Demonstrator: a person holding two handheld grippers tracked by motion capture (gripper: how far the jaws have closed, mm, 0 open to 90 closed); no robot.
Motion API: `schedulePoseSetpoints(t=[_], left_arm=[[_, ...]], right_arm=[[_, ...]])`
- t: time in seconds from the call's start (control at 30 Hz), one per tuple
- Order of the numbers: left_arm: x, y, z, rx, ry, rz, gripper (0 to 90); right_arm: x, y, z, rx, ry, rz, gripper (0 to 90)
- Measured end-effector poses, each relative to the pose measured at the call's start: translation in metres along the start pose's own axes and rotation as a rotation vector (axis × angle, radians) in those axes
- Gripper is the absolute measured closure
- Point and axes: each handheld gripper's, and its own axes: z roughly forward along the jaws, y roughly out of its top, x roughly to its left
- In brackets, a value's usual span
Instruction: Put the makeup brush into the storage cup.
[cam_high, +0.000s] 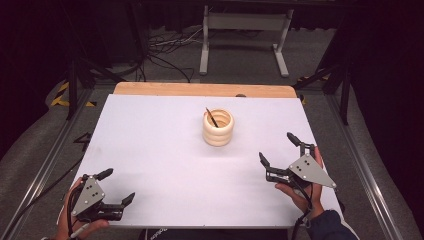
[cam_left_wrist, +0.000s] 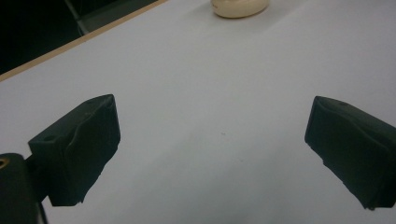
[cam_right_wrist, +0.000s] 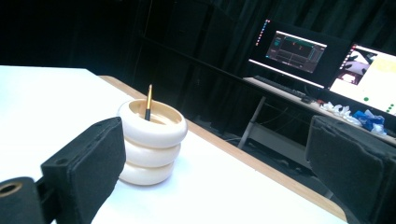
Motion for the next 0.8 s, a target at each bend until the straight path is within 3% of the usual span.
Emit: schedulePoseSetpoints(t=[0.3, 0.57, 0.8], left_arm=[[0.0, 0.0, 0.0, 0.0, -0.001, -0.002, 4.2], [0.0, 0.0, 0.001, 0.001, -0.005, -0.001, 4.2], [0.0, 0.0, 0.001, 0.001, -0.006, -0.001, 4.2]], right_arm=[[0.003, -0.007, -0.008, -0.009, -0.009, -0.011, 6.3], [0.001, -0.017, -0.016, 0.019, -0.002, 0.008, 6.2], [0.0, -0.024, -0.025, 0.036, -0.014, -0.01, 6.1]])
